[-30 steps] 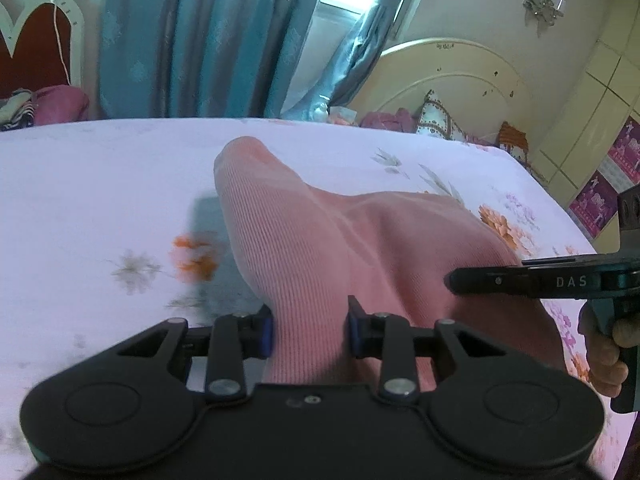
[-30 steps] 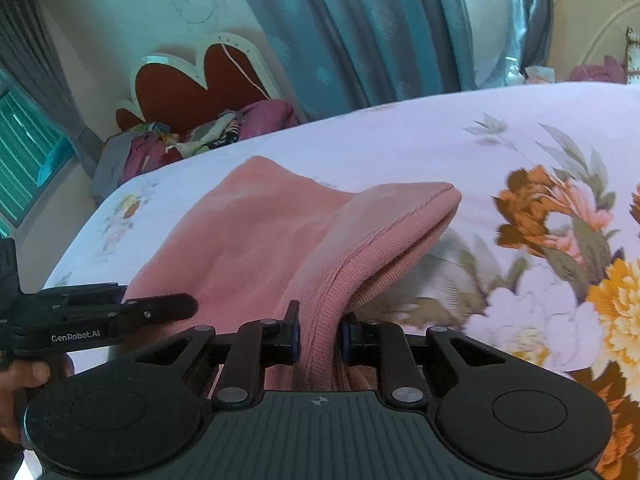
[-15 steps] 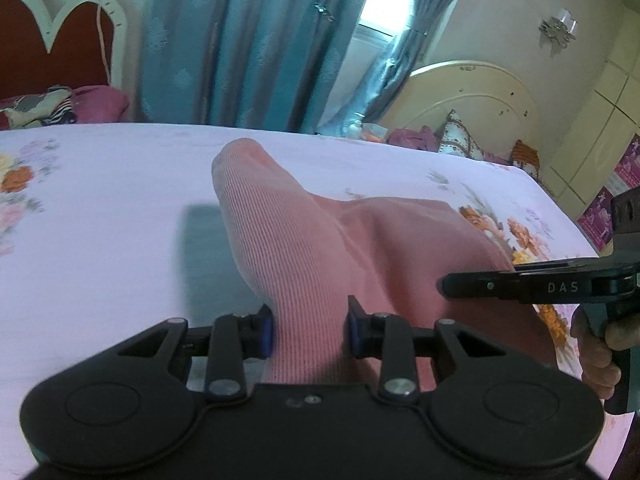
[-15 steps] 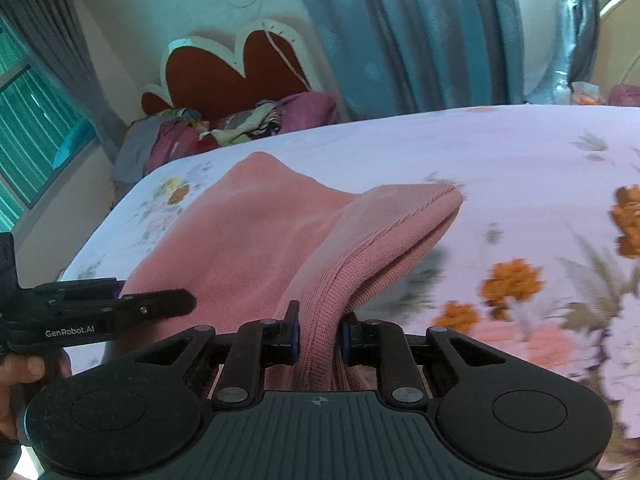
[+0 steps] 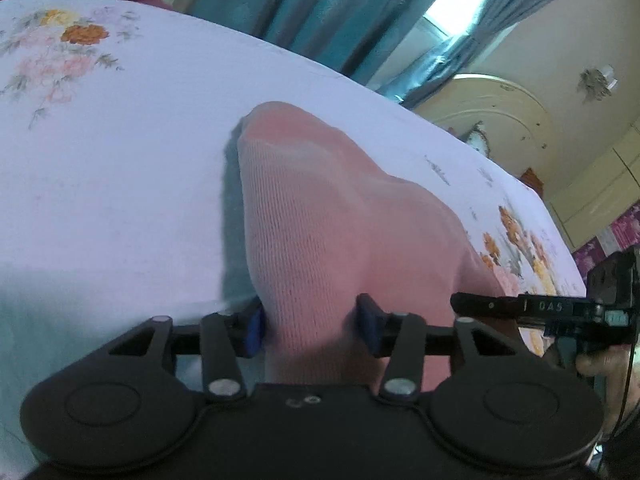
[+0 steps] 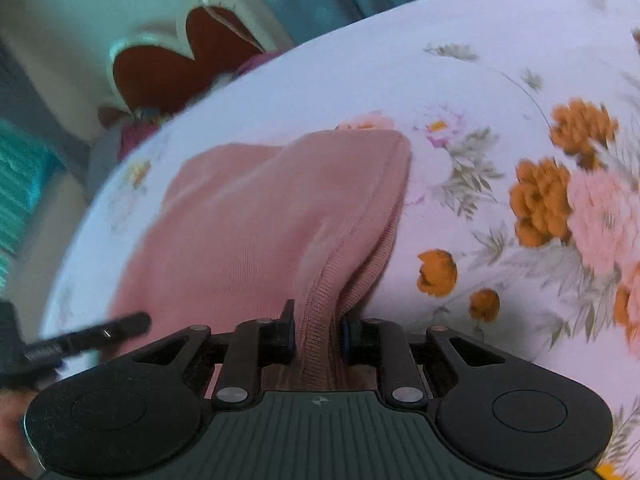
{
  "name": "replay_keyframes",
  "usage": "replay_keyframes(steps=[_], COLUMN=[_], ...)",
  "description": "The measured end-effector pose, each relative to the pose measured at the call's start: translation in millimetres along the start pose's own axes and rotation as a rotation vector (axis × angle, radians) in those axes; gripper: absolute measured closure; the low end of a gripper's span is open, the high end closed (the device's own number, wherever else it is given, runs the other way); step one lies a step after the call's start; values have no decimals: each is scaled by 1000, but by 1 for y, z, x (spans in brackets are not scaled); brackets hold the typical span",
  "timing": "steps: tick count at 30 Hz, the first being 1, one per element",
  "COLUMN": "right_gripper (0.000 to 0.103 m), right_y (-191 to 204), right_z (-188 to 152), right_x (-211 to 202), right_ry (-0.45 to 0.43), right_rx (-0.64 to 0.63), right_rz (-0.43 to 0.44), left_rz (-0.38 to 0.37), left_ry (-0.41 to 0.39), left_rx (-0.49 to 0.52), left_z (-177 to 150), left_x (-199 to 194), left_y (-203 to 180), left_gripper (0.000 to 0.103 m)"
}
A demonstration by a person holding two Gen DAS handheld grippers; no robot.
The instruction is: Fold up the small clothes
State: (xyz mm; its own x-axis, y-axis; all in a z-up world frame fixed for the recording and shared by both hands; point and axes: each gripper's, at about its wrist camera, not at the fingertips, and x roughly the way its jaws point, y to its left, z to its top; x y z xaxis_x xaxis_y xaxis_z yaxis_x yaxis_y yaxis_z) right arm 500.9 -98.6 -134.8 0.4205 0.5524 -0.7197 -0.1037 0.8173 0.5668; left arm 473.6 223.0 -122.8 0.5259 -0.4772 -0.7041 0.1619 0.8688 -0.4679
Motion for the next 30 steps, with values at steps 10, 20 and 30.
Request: replay_keyframes(steps=[10,20,30], right_gripper=[82,88,34], right_y=[4,-1,-15], right_z=[36,36,-45], right_x=[-5,-5,-41], right_ry=[-127,-126,6], right_rx=[-70,-93,8], right_rz=[-123,-178,34], left_rz=[-17,-88,-323], left_ry=[-55,-19,62], left_rx=[5,-2,-185], left_z=[37,25,-63], left_x=[17,4,-27], left_y=[21,30,51], left_gripper=[46,43,44])
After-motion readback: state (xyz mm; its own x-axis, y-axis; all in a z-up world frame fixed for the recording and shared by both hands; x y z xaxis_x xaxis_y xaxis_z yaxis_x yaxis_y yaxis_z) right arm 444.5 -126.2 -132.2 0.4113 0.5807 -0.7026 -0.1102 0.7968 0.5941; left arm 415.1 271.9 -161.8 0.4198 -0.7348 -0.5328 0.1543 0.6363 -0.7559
